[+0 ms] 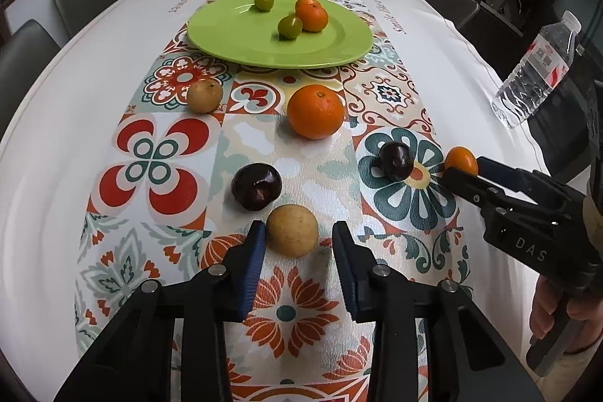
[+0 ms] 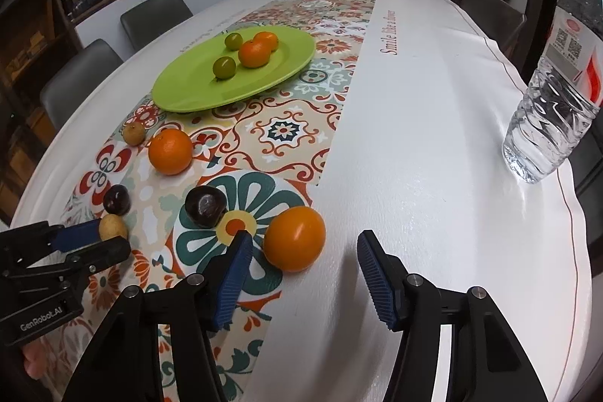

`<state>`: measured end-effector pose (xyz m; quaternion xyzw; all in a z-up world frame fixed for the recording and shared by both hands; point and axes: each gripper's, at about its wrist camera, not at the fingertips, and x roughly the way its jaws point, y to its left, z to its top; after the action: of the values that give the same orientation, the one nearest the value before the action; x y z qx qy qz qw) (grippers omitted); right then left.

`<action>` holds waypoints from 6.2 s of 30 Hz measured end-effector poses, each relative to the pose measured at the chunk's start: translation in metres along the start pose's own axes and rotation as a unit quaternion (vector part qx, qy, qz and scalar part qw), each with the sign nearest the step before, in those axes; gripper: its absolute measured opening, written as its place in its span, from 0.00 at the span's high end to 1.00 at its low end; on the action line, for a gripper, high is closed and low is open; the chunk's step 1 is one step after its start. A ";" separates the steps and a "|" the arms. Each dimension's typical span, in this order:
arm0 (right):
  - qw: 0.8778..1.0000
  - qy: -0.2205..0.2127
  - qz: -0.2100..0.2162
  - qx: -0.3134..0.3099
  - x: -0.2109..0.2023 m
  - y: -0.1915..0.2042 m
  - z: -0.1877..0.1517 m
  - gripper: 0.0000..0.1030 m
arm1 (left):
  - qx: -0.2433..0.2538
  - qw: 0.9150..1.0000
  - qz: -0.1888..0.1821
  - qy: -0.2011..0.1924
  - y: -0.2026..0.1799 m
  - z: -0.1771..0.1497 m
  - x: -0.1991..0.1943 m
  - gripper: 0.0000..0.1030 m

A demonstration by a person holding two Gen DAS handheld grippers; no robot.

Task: Organize fruits
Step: 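Grasp a brown round fruit with the left gripper while the right gripper grasps an orange fruit, then carry both fruits over the green plate and open both grippers to release them, then withdraw both open grippers from the plate toward the remaining fruits, then grasp a dark purple plum with the left gripper while the right gripper grasps another plum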

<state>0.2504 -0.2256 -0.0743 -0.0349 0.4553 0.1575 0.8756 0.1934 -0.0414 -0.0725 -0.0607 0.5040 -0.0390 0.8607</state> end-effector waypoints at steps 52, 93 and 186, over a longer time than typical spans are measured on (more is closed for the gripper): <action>0.994 -0.096 0.034 -0.039 -0.081 0.057 0.034 0.66 | 0.043 0.989 -0.038 -0.133 0.011 0.028 -0.091 0.73; 0.997 -0.051 0.033 -0.056 0.029 0.071 0.138 0.66 | 0.064 0.993 -0.039 -0.089 0.062 0.158 0.007 0.73; 0.998 0.001 0.016 -0.067 -0.002 0.069 0.007 0.47 | 0.107 0.991 -0.024 -0.080 0.036 0.007 -0.014 0.26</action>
<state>0.2340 -0.1593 -0.0626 -0.0866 0.4453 0.2021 0.8680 0.1929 -0.0038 -0.0621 0.0166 0.4248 -0.1081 0.8986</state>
